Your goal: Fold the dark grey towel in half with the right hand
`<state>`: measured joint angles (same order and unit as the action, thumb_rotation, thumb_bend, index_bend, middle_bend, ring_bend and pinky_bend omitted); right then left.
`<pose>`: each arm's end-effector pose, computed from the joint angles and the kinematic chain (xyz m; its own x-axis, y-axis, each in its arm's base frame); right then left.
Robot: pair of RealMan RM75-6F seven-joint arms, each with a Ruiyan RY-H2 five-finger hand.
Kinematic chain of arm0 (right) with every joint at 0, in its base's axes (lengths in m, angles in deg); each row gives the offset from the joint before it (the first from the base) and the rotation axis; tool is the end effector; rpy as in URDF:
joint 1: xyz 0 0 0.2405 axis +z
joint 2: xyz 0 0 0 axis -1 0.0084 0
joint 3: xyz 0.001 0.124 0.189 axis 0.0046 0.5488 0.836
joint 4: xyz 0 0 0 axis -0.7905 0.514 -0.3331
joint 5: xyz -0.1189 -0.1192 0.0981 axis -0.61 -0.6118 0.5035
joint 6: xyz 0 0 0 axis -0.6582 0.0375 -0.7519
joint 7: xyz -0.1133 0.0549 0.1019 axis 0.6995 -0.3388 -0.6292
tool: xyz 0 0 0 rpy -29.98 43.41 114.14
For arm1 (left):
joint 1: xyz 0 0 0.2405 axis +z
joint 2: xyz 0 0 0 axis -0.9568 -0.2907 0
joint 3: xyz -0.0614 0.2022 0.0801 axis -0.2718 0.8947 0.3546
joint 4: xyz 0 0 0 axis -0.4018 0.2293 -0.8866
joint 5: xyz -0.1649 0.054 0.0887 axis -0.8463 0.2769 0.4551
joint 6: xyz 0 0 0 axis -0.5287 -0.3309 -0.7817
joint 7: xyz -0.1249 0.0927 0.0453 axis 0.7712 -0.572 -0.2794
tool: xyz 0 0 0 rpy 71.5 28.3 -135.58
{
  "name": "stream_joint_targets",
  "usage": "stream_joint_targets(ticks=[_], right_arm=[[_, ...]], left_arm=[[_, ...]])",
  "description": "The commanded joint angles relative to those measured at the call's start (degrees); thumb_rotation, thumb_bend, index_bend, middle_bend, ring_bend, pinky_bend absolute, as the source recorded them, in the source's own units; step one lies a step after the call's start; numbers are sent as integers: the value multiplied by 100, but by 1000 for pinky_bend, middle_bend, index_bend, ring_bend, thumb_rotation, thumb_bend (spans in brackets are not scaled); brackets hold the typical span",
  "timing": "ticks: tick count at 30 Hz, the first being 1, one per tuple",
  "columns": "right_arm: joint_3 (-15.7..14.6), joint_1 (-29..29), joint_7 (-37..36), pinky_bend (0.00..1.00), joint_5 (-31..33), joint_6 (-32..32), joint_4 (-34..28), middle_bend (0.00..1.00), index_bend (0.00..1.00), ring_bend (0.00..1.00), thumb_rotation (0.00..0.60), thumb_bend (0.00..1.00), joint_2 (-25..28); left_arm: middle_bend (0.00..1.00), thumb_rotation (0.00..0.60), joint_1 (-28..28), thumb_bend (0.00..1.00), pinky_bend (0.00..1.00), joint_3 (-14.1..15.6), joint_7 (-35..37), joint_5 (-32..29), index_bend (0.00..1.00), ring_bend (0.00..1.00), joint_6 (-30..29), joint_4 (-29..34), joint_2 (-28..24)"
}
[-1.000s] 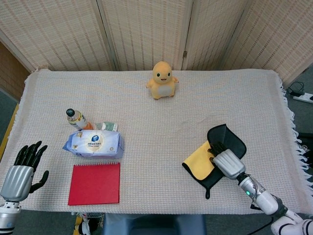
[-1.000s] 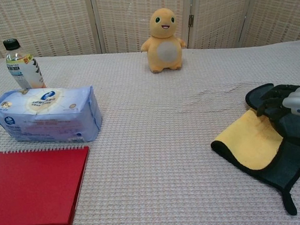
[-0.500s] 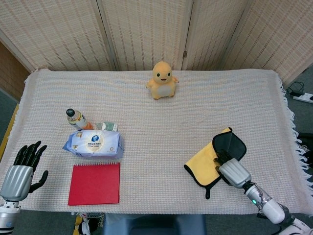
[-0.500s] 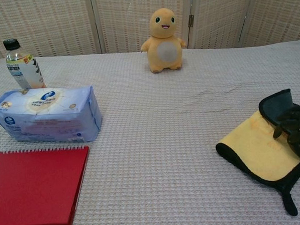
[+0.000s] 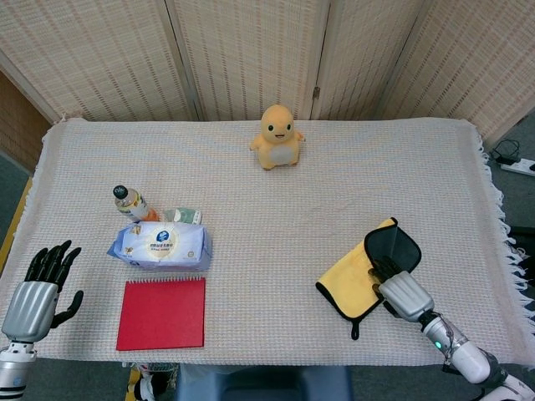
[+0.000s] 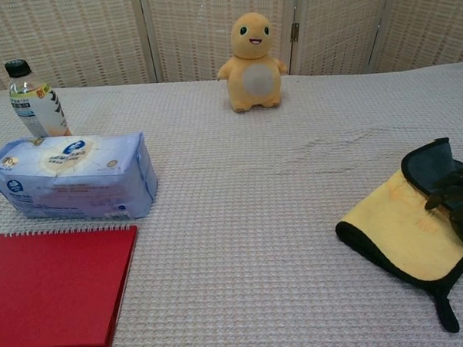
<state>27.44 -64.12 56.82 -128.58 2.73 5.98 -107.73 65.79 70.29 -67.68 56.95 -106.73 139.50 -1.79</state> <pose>-0.2707 -0.2302 0.0341 0.7216 -0.3429 0.6015 -0.6839 -0.4881 0.5422 -0.2627 0.2010 0.1411 0.4392 -0.0159 0.8983 0.8897 -0.1314 -0.4373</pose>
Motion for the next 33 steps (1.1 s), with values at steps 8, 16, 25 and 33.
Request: stream_joint_targets(ticks=[8, 16, 25, 33], right_arm=[[96, -58, 84, 0, 38, 61, -466, 58, 0, 0, 600, 470, 408], [982, 462, 80, 0, 833, -409, -434, 62, 139, 0, 600, 470, 611], [1377, 1065, 612, 0, 1727, -1420, 58, 80, 280, 0, 600, 470, 239], [1394, 1251, 814, 0, 2081, -1751, 467, 91, 305, 0, 600, 470, -115]], left_arm=[[0, 600, -1, 497, 0, -7, 25, -2, 0, 0, -9, -5, -2], [0, 600, -45, 496, 0, -3, -4, -31, 0, 0, 92, -30, 34], [0, 600, -49, 497, 0, -12, 11, -41, 0, 0, 85, -51, 33], [0, 600, -66, 498, 0, -33, 44, -88, 0, 0, 116, -92, 33]])
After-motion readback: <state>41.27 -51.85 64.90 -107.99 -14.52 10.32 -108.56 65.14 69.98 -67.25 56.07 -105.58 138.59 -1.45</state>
